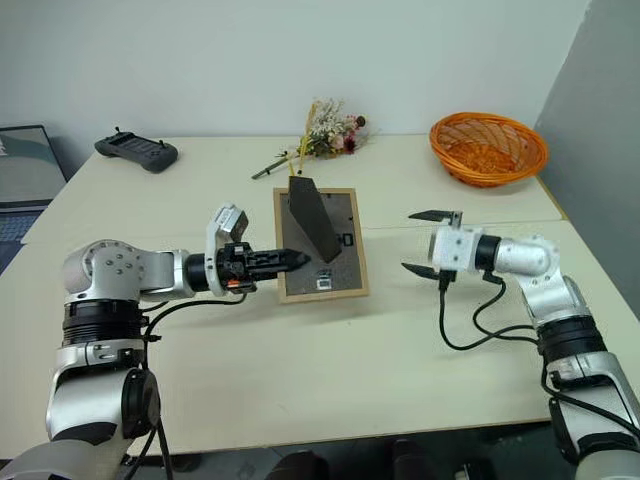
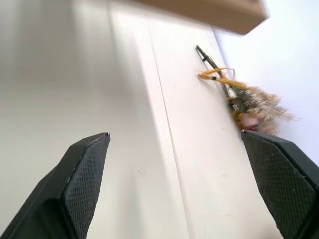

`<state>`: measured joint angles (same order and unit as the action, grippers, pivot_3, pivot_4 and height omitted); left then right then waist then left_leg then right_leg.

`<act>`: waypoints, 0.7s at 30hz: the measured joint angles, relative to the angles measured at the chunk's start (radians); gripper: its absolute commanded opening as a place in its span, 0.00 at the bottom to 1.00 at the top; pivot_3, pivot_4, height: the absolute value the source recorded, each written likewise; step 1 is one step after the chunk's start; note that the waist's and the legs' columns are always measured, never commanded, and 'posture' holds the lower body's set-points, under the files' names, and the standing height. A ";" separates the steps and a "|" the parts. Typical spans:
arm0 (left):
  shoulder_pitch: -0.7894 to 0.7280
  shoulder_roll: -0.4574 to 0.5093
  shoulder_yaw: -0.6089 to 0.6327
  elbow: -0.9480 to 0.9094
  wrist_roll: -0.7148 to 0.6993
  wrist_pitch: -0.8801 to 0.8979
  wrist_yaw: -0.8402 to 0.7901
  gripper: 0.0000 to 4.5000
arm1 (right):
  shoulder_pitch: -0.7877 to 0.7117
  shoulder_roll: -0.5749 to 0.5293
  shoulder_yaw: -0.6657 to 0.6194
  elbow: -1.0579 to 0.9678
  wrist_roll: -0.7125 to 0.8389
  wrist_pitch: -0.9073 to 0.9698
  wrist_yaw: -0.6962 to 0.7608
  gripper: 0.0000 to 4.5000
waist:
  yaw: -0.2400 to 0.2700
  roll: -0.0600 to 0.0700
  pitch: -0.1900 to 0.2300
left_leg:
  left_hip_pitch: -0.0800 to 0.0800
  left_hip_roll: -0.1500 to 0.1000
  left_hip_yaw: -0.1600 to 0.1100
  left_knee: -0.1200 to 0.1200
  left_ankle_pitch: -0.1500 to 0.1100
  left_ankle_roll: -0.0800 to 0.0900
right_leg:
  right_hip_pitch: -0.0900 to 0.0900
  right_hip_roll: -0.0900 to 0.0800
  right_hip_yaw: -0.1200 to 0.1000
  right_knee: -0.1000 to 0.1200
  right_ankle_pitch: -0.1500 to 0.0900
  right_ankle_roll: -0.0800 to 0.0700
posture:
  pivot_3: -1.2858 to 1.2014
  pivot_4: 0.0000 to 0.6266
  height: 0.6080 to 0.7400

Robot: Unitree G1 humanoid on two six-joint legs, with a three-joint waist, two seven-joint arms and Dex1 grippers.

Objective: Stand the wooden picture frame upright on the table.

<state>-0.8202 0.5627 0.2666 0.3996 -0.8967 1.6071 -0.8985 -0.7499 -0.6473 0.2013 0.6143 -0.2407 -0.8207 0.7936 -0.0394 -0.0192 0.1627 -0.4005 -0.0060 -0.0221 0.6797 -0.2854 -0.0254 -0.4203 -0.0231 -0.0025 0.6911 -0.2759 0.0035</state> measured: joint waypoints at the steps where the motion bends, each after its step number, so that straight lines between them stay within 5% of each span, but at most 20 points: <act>1: 0.004 0.007 -0.008 0.007 -0.048 0.003 0.016 0.29 | -0.027 0.007 0.018 0.057 -0.098 -0.117 -0.103 0.99 | -0.002 0.000 0.000 | 0.000 0.000 0.000 0.000 0.001 -0.002 | -0.001 0.000 0.001 0.001 0.000 0.000 | 0.52 0.24 1.00; 8: 0.081 0.041 -0.064 -0.003 -0.292 0.004 0.151 0.29 | -0.188 0.071 0.072 0.155 -0.512 -0.329 -0.648 0.99 | -0.008 0.000 0.000 | 0.001 0.000 0.000 0.000 0.003 -0.005 | -0.001 0.002 0.005 0.001 0.000 -0.001 | 0.52 0.24 1.00; 15: 0.113 0.049 -0.067 -0.041 -0.460 0.004 0.299 0.29 | -0.239 0.087 0.194 0.170 -0.753 -0.341 -0.983 0.99 | 0.002 0.000 0.000 | 0.002 -0.002 0.000 0.000 0.003 -0.005 | -0.001 0.001 0.006 0.001 0.000 -0.001 | 0.52 0.24 1.00; 21: 0.136 0.048 -0.067 -0.074 -0.549 0.003 0.374 0.29 | -0.266 0.084 0.263 0.174 -0.839 -0.347 -1.137 0.69 | 0.001 0.000 0.000 | 0.002 -0.002 0.002 0.000 0.003 -0.005 | -0.001 0.002 0.008 0.002 0.000 -0.001 | 0.52 0.24 1.00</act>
<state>-0.6846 0.6109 0.1999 0.3251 -1.4458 1.6106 -0.5248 -1.0155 -0.5632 0.4645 0.7884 -1.0800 -1.1673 -0.3437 -0.0388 -0.0193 0.1626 -0.3981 -0.0076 -0.0201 0.6798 -0.2823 -0.0307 -0.4211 -0.0215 0.0055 0.6930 -0.2764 0.0027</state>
